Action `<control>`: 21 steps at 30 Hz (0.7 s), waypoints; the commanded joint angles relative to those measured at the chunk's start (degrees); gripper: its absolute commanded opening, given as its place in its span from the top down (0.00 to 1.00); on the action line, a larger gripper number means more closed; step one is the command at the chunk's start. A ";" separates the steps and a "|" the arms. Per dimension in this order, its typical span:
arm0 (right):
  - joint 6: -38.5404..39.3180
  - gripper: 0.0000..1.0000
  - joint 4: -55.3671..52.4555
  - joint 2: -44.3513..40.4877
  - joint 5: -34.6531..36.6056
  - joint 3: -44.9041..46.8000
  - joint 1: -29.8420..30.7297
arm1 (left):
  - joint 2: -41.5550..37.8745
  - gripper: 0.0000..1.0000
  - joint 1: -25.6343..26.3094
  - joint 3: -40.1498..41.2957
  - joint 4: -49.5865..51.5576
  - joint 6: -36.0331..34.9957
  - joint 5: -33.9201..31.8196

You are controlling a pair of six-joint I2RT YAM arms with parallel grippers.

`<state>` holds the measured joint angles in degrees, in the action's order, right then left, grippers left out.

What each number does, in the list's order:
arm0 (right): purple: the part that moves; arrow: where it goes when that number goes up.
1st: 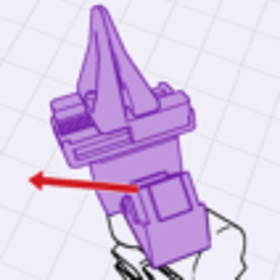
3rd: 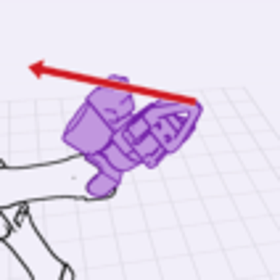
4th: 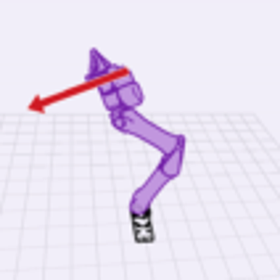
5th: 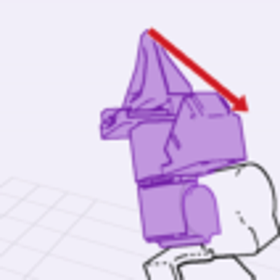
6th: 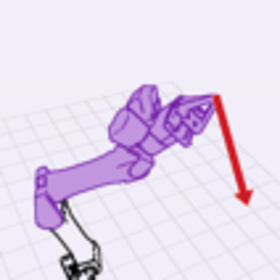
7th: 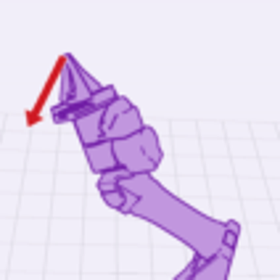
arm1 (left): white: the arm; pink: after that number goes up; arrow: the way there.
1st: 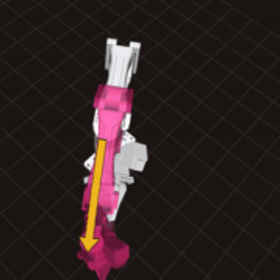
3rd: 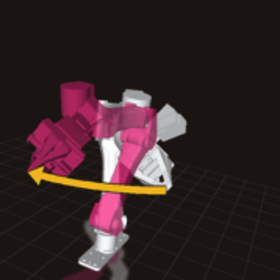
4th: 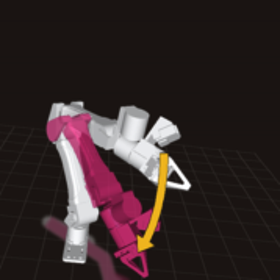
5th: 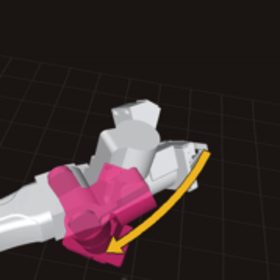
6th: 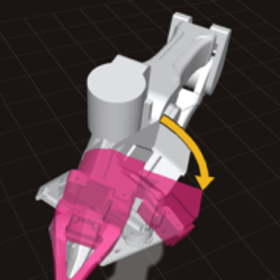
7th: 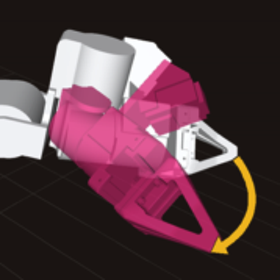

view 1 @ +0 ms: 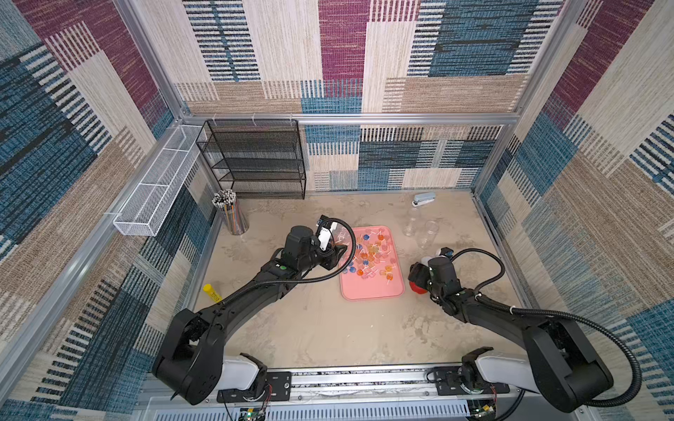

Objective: Pour the candies out of the jar
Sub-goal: 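Place the lid at the center of the board, then pour the candies out of the jar onto the tray.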

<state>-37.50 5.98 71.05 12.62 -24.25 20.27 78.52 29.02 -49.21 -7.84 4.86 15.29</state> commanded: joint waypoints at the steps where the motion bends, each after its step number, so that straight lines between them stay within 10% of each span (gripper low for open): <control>1: -0.10 0.06 0.60 -1.80 1.25 -2.04 0.03 | 0.25 1.00 -0.01 -1.42 1.06 -0.76 0.09; 21: 5.53 0.00 8.55 -2.81 3.53 -15.16 -6.09 | 14.51 1.00 8.38 -20.75 35.43 -14.07 0.27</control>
<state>-30.68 12.21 69.01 15.62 -40.62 14.92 91.07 36.27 -68.07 20.18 -4.99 15.68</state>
